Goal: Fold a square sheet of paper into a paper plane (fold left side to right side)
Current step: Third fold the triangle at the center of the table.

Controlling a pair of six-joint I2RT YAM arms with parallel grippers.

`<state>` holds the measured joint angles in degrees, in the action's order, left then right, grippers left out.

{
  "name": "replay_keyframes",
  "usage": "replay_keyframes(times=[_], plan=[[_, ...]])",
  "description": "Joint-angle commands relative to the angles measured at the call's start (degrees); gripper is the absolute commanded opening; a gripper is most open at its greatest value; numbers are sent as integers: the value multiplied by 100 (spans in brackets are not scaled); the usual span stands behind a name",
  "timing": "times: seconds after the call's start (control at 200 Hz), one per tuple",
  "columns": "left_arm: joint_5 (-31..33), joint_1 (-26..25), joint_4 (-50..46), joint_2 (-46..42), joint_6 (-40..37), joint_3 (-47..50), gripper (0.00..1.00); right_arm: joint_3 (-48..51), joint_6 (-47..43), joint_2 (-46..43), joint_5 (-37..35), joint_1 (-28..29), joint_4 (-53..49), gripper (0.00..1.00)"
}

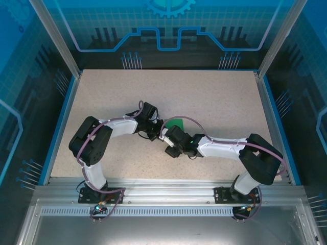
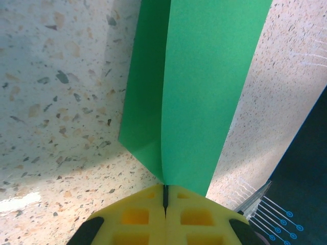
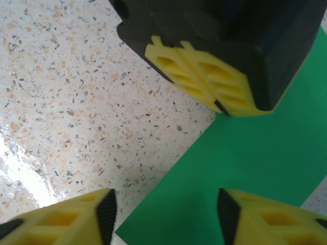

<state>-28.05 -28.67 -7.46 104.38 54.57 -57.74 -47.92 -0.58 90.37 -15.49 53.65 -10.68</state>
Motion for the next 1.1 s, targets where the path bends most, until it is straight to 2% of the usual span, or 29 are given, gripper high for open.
replay_keyframes(times=[0.0, 0.23, 0.475, 0.55, 0.895, 1.0, 1.09], plan=[[30, -27, -200, -129, 28, -156, 0, -103, 5, -19, -53, 66, -130, 48], [53, -34, -220, -111, -5, -159, 0, -78, 56, -98, 58, 67, -205, 21], [145, -22, -347, -122, -92, -157, 0, 1, 135, -164, 236, 58, -244, 7], [197, -10, -454, -175, -155, -174, 8, 30, 170, -177, 286, 67, -231, 0], [413, 446, -1347, -829, -877, -231, 36, 105, 358, -94, 609, -45, -216, 0], [357, 510, -1438, -748, -1012, -421, 38, 123, 426, -90, 643, -65, -198, 0], [139, 494, -1359, -420, -1044, -742, 35, 144, 467, -81, 643, -82, -180, 0]])
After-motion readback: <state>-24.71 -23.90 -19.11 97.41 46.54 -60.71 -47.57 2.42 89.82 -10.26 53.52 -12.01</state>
